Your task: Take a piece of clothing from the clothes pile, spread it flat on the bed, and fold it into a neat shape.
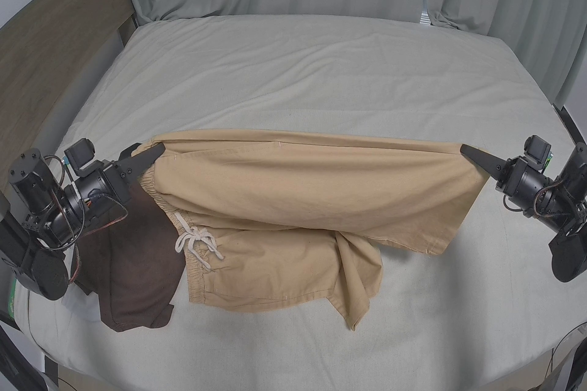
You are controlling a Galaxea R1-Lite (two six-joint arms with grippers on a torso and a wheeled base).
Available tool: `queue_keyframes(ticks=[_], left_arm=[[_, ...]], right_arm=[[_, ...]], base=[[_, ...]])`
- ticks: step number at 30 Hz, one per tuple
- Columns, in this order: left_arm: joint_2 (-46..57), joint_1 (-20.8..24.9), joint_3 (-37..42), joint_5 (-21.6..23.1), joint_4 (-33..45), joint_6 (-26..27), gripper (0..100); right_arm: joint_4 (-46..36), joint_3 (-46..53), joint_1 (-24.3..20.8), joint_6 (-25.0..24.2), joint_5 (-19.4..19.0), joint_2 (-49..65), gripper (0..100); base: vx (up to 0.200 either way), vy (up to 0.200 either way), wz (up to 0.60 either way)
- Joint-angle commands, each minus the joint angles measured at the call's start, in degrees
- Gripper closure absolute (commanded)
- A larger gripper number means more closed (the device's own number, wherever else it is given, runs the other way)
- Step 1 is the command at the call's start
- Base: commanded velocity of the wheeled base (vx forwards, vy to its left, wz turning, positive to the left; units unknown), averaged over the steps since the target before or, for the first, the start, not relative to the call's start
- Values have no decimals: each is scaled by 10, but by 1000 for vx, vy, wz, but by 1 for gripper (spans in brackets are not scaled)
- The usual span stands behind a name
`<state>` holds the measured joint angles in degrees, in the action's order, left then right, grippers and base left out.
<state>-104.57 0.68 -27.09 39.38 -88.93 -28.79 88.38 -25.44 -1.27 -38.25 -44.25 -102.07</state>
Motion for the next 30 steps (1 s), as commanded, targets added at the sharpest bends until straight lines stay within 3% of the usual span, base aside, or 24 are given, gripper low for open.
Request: queue_keyframes(ticks=[1, 17, 30], left_arm=[[-2, -2, 0, 1, 0, 0, 100], [-5, -5, 0, 7, 0, 0, 100], [-11, 9, -1, 2, 0, -4, 100]], right_arm=[[0, -2, 2, -1, 0, -1, 100], [0, -4, 10, 0, 0, -2, 100], [-1, -32, -10, 2, 3, -16, 100]], base=[[0, 0, 0], [0, 0, 0], [0, 0, 0]])
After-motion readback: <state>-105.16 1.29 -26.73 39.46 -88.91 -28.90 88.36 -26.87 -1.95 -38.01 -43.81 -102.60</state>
